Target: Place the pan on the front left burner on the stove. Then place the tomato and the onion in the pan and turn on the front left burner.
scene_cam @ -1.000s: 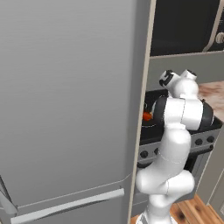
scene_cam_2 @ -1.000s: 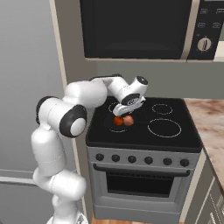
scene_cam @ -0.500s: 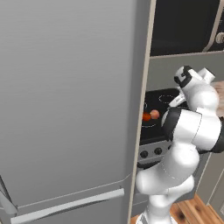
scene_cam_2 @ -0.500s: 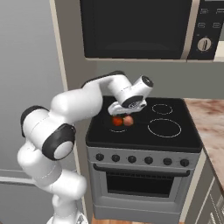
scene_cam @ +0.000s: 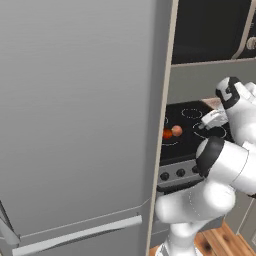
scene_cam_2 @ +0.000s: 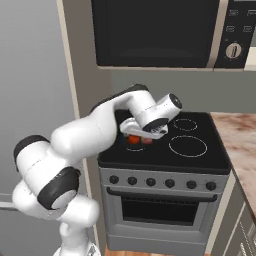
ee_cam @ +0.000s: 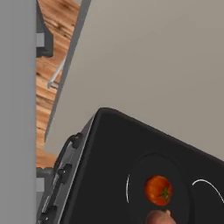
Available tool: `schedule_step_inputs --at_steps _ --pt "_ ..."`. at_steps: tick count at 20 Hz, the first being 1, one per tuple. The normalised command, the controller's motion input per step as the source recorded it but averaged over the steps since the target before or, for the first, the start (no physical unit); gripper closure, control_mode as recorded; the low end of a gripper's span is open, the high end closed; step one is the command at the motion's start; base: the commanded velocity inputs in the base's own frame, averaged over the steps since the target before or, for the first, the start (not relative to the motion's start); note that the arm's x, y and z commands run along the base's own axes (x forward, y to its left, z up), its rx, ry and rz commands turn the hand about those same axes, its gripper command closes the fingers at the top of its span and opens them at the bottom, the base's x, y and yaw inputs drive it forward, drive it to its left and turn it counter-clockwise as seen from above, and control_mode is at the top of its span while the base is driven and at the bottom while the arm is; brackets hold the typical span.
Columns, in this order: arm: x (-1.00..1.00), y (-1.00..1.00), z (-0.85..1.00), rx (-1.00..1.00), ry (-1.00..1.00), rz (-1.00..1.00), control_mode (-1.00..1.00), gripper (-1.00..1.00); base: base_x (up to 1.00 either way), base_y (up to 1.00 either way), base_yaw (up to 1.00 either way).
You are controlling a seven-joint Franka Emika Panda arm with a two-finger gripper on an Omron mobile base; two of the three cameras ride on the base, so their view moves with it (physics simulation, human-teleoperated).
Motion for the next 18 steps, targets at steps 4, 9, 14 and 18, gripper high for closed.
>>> schedule_step_inputs --at_steps 4,9,14,18 --pt "-0.63 0.28 0.0 0.01 0.0 -0.14 -1.0 -1.0 0.0 0.0 0.0" --pt "-0.55 0.45 -0.16 0.0 0.0 -0.17 -1.0 -1.0 0.0 0.0 0.0" --pt "-0.18 0.31 -0.26 0.02 0.06 -0.17 -1.0 1.0 0.0 0.0 0.0" --pt "0.16 0.0 -0.18 0.05 0.12 -0.12 -1.0 1.0 0.0 0.0 0.0"
